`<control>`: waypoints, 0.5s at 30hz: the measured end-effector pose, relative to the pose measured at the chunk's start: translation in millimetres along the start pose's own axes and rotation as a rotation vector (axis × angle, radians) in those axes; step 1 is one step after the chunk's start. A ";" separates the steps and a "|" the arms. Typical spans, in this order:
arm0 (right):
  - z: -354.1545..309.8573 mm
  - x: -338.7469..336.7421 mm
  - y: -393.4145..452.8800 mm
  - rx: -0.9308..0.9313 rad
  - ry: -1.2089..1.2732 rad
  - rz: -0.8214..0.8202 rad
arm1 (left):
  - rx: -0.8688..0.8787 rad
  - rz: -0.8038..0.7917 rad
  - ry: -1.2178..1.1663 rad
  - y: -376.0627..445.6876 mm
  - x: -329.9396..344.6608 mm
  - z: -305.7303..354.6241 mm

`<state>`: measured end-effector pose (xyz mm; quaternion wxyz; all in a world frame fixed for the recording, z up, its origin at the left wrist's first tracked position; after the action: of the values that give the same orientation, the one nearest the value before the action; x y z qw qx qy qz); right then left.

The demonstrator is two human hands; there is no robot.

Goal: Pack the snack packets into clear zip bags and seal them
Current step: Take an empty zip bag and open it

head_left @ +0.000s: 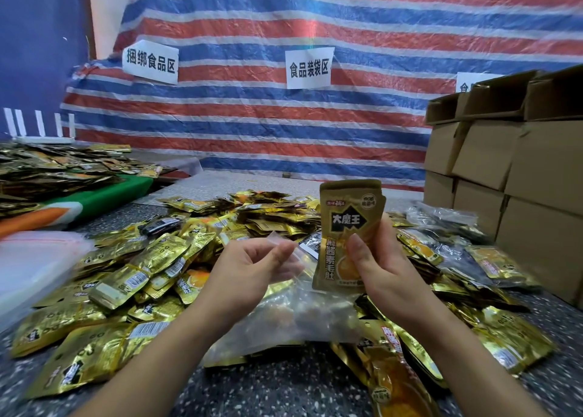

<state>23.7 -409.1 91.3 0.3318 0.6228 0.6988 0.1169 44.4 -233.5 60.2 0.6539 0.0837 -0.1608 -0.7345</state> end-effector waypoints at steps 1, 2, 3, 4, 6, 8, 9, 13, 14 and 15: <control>-0.9 -0.1 -0.4 -0.006 -0.033 0.002 | 0.006 0.002 -0.004 0.0 -0.1 0.1; -2.7 -0.1 -0.9 -0.014 -0.076 0.004 | 0.013 0.004 -0.005 0.1 -0.3 0.1; -4.5 -0.2 -1.0 -0.023 -0.123 0.007 | 0.022 0.004 -0.001 -0.1 -0.1 0.5; -5.9 -0.6 -1.5 -0.031 -0.165 0.010 | 0.031 0.004 0.006 -0.2 0.2 0.6; -6.6 -1.5 -1.5 -0.035 -0.215 0.018 | 0.048 0.000 0.011 -0.1 1.4 -0.1; -6.2 -2.9 -1.4 -0.028 -0.209 0.027 | 0.054 -0.007 0.003 0.0 2.6 -0.8; -5.6 -3.9 -1.3 -0.021 -0.184 0.032 | 0.058 -0.006 0.006 0.2 2.7 -0.7; -6.0 -6.2 0.1 -0.021 -0.088 0.046 | 0.084 -0.004 0.034 1.0 0.6 1.5; -6.0 -6.5 0.2 -0.024 -0.086 0.048 | 0.092 -0.007 0.033 1.2 0.3 2.0; -5.6 -6.1 0.4 -0.023 -0.089 0.045 | 0.097 -0.013 0.029 1.1 0.7 2.7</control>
<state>20.7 -413.4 97.7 0.3670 0.6391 0.6677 0.1049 44.4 -234.0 63.1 0.6466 0.1273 -0.1861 -0.7287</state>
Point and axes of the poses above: each hand's wrist, its own y-axis towards the middle knuckle, its own x-axis out of the palm, z = x × y, the point moved 10 cm from there along y, towards the middle knuckle, and after that the axes turned 1 degree about -x, right-handed, at the moved point
